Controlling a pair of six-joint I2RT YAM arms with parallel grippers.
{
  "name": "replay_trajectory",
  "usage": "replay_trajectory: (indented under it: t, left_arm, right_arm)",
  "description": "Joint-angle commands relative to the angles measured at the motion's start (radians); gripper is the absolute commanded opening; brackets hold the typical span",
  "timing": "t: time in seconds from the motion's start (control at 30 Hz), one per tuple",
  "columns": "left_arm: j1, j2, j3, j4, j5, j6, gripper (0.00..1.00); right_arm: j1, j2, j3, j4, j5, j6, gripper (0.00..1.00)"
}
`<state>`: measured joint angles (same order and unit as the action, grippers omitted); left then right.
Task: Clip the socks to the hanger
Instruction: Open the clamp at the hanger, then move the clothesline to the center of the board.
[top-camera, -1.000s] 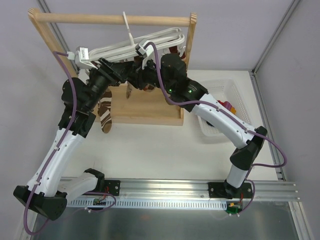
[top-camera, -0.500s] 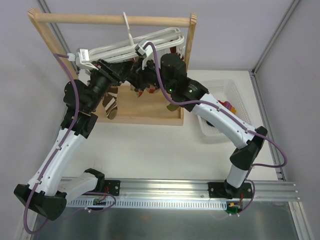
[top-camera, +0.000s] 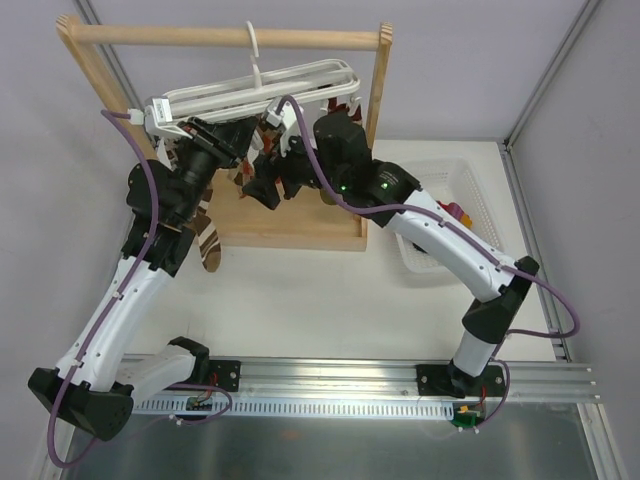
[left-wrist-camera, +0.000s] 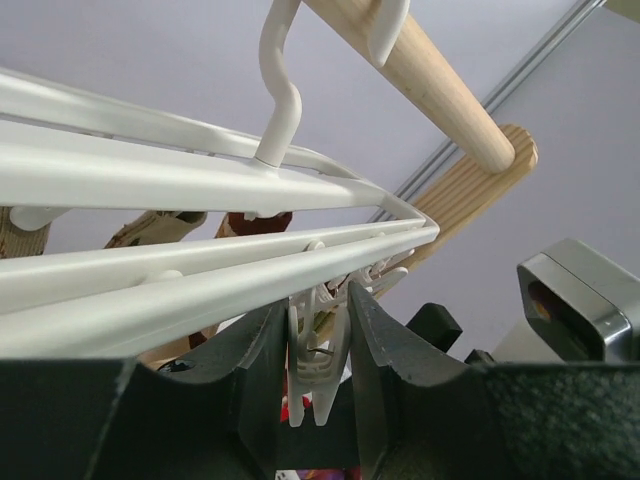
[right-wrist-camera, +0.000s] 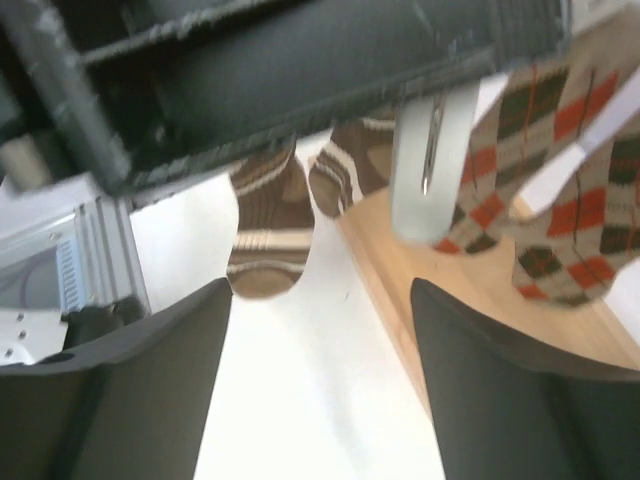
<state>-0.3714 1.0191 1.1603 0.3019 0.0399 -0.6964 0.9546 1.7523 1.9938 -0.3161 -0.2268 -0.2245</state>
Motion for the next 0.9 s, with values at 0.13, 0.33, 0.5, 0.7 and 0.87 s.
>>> replay_trajectory:
  t: [0.13,0.33,0.5,0.7,0.87]
  left_arm:
    - [-0.001,-0.016,-0.022,0.023,-0.012,0.012,0.20]
    - [-0.001,-0.025,-0.034,0.022,-0.018,0.015,0.20]
    - [-0.001,-0.037,-0.039,0.016,-0.028,0.029,0.20]
    - [-0.001,-0.043,-0.040,0.008,-0.031,0.035,0.20]
    - [-0.001,-0.050,-0.044,0.005,-0.035,0.038,0.20]
  right_arm:
    - [-0.027,-0.253,0.022,-0.173,-0.010,0.020,0.82]
    - [-0.105,-0.419,-0.102,-0.215,0.219,-0.007,0.81]
    - [-0.287,-0.504,-0.268,-0.149,0.380,0.062,0.70]
    - [-0.336,-0.476,-0.336,-0.098,0.425,0.021,0.64]
    - [-0.352,-0.383,-0.331,-0.018,0.443,-0.022,0.59]
